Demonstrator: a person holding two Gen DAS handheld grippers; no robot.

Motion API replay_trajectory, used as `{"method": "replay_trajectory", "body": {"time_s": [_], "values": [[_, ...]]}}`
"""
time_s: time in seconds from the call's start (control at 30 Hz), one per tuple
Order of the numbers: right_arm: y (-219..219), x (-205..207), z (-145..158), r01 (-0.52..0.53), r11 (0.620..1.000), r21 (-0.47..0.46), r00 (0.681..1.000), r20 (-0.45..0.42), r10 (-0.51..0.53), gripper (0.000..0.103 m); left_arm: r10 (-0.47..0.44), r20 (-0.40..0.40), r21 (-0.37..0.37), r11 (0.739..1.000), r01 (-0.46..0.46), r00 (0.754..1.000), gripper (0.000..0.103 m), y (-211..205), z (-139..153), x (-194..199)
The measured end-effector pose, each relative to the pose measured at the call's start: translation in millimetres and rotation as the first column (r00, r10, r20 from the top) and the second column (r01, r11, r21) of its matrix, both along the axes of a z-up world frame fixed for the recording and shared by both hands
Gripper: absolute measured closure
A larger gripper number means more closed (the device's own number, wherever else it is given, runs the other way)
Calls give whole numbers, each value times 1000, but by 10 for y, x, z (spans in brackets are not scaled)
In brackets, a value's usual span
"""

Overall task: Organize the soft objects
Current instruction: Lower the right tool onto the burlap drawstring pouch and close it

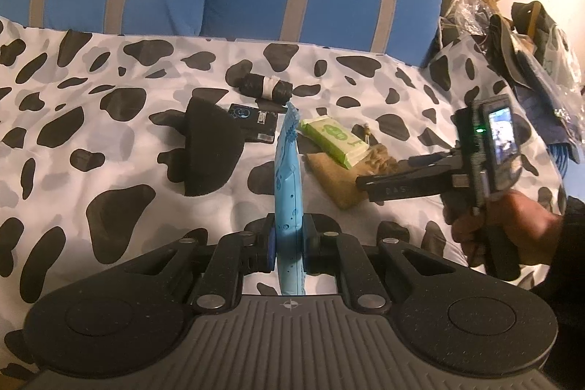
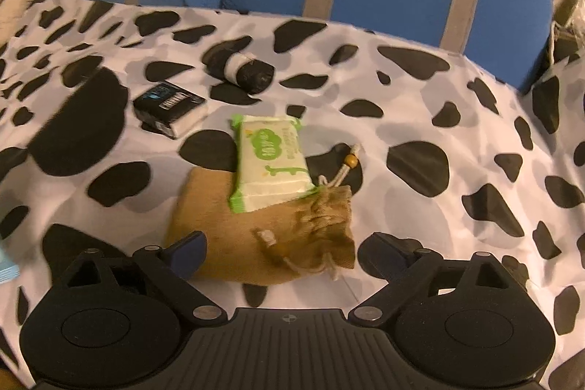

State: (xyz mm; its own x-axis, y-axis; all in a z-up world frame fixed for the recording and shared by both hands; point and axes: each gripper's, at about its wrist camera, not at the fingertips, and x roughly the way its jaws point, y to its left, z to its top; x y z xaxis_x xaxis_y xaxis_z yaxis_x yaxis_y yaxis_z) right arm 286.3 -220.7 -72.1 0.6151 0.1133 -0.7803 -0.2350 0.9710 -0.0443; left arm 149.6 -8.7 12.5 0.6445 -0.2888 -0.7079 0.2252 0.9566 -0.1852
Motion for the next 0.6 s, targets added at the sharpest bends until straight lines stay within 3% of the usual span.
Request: {"method": "replay_trajectory", "body": {"time_s": [0.2,0.27,0.33,0.47,0.53,0.6], "values": [[-18,70,-171,-6,1000,24,998,-64,8,23,-2,-9,-8,1000,2,1000,90,6,-3,19],[-33,70,-151,-10,998,56,997,-79,15,36,-4,-10,-12,1000,4,1000,90,5,-3,21],[-21,51,-137,-13,997,72,996,-85,19,61,-6,-11,-14,1000,6,1000,90,-2,-3,23],[25,28,-112,-29,998,63,996,-81,34,92,-11,-14,-12,1000,11,1000,90,-11,-18,27],[12,28,-100,-19,997,69,996,-83,25,99,-11,-14,-10,1000,10,1000,90,-13,-26,32],[2,15,-83,-10,998,67,997,-79,16,100,-9,-15,-8,1000,9,1000,90,-13,-32,39]]}}
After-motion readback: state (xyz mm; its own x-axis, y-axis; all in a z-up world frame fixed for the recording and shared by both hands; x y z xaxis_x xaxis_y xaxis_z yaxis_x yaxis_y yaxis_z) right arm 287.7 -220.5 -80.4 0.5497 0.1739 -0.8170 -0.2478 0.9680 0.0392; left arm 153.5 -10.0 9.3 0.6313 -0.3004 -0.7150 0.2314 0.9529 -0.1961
